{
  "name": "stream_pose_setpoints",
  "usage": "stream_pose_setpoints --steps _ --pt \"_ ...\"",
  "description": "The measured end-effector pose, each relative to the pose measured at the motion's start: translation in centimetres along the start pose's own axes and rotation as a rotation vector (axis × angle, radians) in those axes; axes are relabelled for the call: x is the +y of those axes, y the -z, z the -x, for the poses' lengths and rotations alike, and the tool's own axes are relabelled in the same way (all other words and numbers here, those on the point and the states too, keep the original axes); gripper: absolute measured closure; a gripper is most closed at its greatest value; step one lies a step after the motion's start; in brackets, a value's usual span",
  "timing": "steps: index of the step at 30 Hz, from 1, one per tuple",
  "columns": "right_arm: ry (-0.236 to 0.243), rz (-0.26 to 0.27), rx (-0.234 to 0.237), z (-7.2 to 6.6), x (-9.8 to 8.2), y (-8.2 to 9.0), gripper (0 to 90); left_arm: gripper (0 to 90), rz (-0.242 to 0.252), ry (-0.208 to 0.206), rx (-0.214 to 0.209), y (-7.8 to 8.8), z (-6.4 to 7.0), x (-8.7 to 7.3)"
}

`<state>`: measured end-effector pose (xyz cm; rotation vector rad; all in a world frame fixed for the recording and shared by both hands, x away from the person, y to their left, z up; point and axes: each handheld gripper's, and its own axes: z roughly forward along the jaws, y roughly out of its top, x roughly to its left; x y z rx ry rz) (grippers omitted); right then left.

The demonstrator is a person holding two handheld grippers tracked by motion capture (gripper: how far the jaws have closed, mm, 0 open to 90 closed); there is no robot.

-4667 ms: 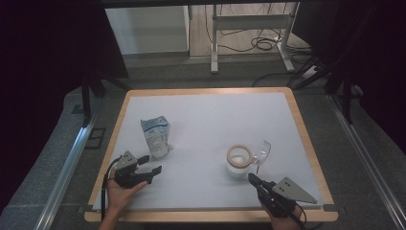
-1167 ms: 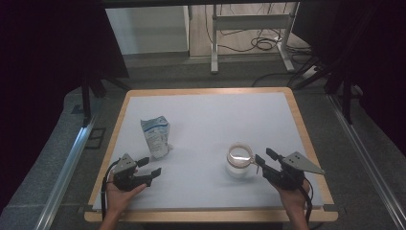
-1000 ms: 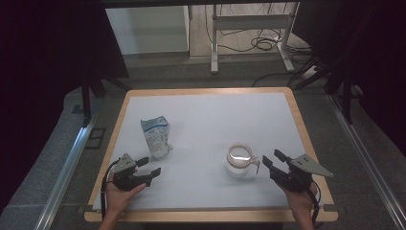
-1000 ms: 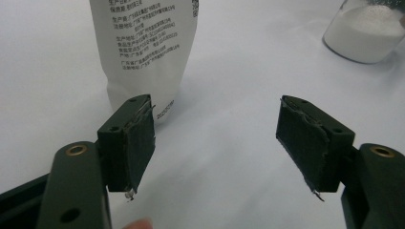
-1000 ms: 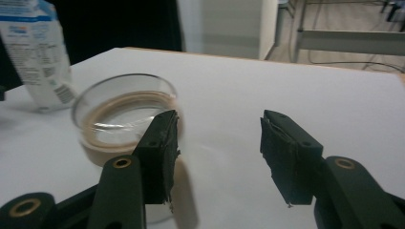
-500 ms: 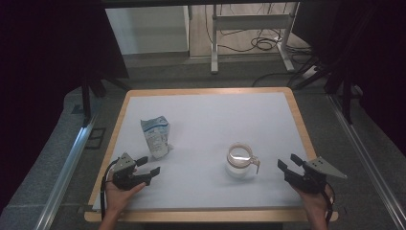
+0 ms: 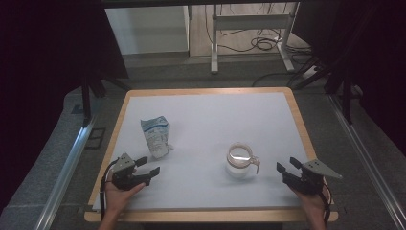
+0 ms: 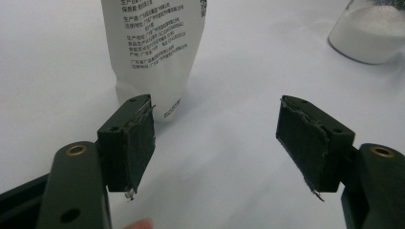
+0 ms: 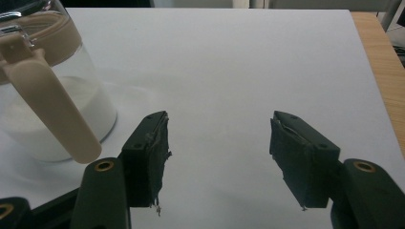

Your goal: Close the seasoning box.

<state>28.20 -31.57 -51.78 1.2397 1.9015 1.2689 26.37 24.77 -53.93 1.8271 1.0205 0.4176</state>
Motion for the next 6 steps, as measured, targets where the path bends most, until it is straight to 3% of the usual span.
stream_pose_setpoints --steps 6 --pt "0.006 -0.005 0.005 -0.04 -0.07 -0.12 37.9 29.2 0.001 -0.001 -0.002 0.04 -0.01 0.02"
